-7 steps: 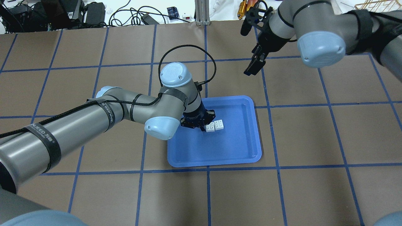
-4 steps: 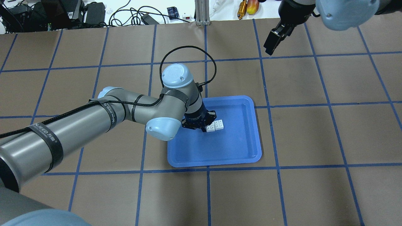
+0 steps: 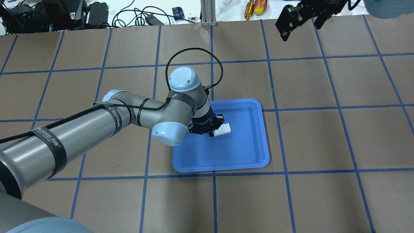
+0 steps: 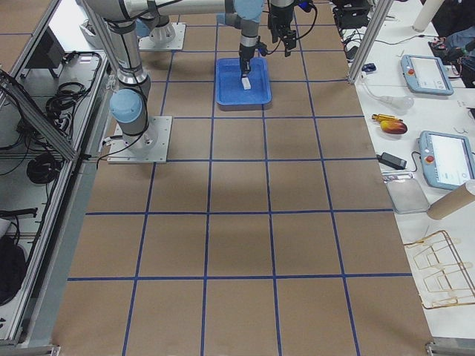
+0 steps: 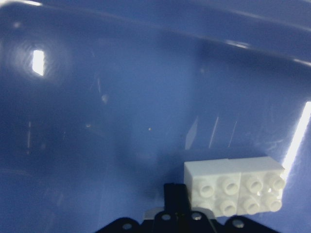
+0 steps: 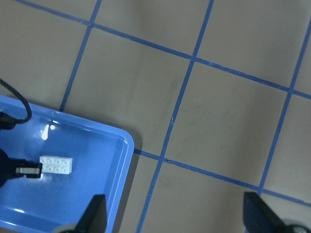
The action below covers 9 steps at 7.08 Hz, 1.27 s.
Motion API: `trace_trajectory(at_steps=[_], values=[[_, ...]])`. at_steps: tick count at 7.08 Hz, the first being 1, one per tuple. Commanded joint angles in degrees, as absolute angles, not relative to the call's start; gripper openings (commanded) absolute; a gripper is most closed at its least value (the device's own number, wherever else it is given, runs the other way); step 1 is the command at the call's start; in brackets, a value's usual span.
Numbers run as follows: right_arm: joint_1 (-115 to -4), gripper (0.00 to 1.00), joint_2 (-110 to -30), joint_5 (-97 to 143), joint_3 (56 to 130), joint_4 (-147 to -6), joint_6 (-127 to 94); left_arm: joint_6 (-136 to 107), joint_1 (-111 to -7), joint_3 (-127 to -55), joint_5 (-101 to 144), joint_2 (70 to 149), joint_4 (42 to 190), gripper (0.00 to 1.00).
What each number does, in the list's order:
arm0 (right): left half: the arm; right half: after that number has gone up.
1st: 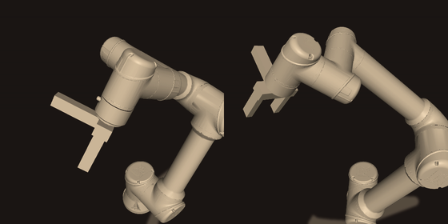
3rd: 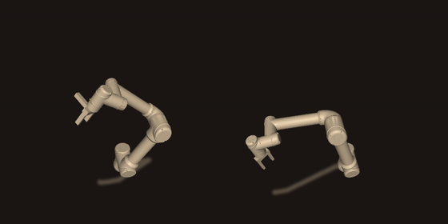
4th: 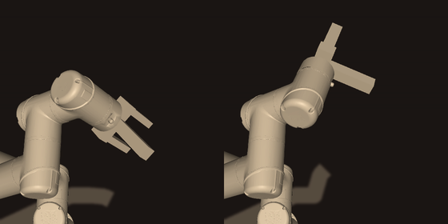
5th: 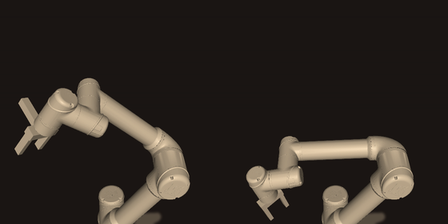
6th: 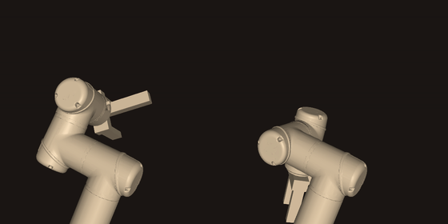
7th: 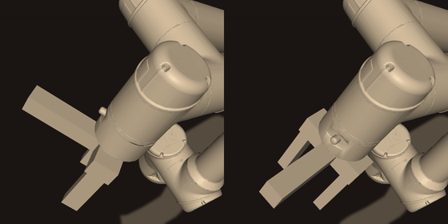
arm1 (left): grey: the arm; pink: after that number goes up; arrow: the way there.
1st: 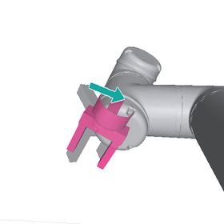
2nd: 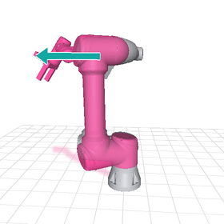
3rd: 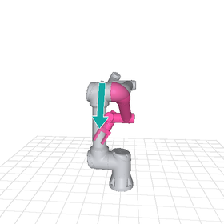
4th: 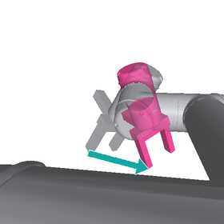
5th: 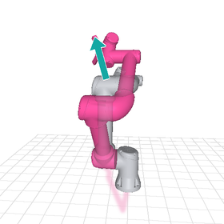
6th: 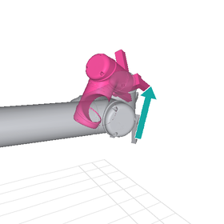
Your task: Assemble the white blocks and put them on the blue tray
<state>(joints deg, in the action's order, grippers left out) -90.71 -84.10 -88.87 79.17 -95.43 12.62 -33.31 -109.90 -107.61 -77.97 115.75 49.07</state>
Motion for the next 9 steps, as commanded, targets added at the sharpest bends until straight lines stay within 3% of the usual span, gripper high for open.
trace_trajectory(at_steps=[1, 4, 5, 8, 9], values=[[-90.97, 1.00, -86.48, -89.47, 79.98, -95.36, 3.17, -33.57, -109.95, -107.58, -77.96, 115.84, 49.04, 0.01], [-90.97, 1.00, -89.11, -89.56, 81.55, -89.73, 2.90, -32.62, -110.04, -107.32, -78.05, 115.75, 47.99, 0.02], [-90.97, 1.00, -89.64, -89.39, 81.91, -89.39, 0.64, -29.82, -109.17, -106.44, -78.31, 114.01, 47.12, 0.07], [-90.97, 1.00, -89.74, -89.47, 82.26, -89.82, -2.55, -17.99, -102.59, -104.94, -80.49, 108.57, 51.22, 0.43], [-90.97, 1.00, -89.74, -89.47, 82.18, -90.09, -2.55, -7.84, -100.22, -104.94, -89.30, 106.02, 55.50, 0.49]])
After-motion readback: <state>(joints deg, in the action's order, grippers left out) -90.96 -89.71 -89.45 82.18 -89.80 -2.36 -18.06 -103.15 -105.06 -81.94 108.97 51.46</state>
